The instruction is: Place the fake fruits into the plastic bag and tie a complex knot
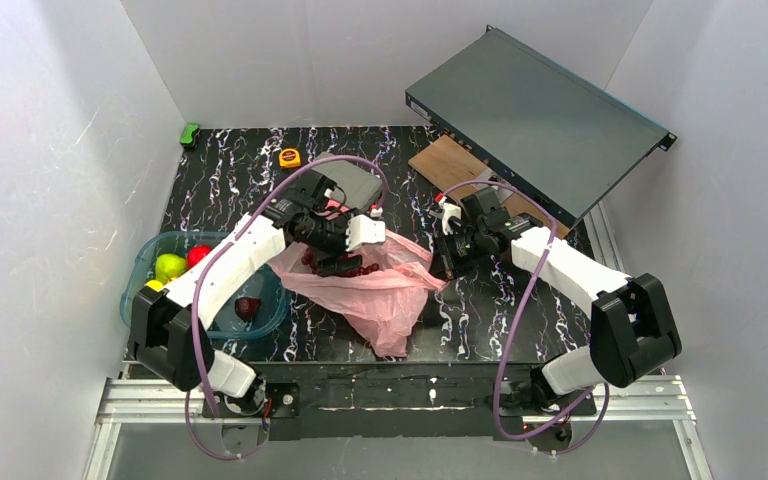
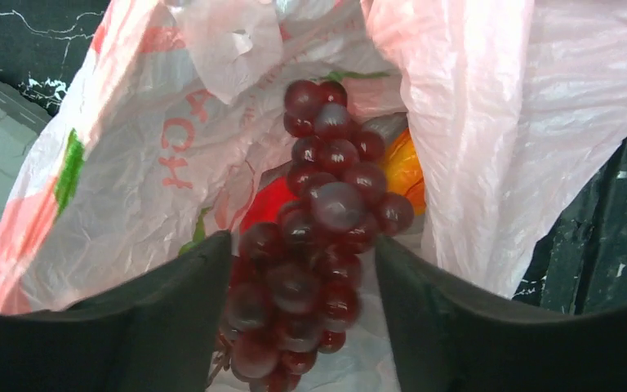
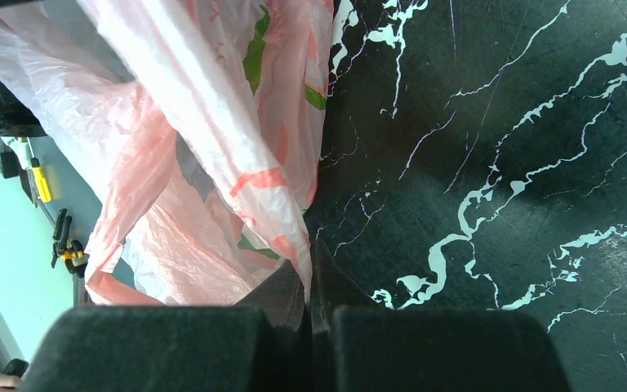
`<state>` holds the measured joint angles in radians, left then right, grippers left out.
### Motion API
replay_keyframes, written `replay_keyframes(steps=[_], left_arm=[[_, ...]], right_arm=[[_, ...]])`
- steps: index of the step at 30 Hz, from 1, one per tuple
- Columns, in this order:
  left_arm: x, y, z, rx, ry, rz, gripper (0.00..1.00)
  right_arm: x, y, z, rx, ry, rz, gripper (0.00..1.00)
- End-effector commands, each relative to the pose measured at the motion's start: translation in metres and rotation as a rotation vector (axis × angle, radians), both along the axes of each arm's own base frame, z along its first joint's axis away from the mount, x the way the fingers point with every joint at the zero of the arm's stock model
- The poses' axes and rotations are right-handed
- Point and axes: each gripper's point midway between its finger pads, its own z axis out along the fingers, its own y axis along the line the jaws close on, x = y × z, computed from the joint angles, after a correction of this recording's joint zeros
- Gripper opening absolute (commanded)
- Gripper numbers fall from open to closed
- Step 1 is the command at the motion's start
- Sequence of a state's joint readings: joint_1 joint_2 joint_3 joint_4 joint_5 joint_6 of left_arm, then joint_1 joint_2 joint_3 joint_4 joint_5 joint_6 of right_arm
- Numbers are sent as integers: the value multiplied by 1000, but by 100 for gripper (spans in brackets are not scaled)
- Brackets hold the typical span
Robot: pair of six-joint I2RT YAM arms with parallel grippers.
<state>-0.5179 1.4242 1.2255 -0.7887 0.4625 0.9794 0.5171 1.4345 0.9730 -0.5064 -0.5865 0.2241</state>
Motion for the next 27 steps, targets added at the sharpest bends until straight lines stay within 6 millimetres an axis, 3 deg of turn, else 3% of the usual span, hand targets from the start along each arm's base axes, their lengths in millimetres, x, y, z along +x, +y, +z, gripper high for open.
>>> replay_keyframes(steps=[1, 5, 8, 10, 12, 15, 18, 21, 25, 27], left_arm=[[5, -18, 43, -96, -40, 14, 71], [-1, -27, 91, -193, -13, 78, 79], [-19, -39, 151, -353, 36, 127, 83], [-18, -36, 185, -438, 22, 218, 88], [0, -15, 207, -483, -16, 386, 94], [34, 46, 221, -541, 15, 680, 96], [58, 121, 213, -553, 23, 954, 96], [68, 193, 190, -484, -7, 1200, 97], [59, 276, 141, -310, 1, 1473, 97], [48, 303, 116, -243, 19, 1552, 97]], right_arm=[[4, 2, 11, 26, -44, 13, 1], [6, 2, 9, 21, -38, 13, 1], [7, 2, 9, 15, -42, 13, 1], [7, 1, 8, 11, -43, 13, 1], [6, 1, 7, 9, -44, 13, 1], [7, 1, 8, 11, -46, 12, 1], [7, 0, 9, 8, -50, 13, 1], [7, 0, 9, 6, -49, 16, 1], [7, 0, 10, 7, -56, 13, 1], [7, -1, 11, 7, -57, 15, 1]])
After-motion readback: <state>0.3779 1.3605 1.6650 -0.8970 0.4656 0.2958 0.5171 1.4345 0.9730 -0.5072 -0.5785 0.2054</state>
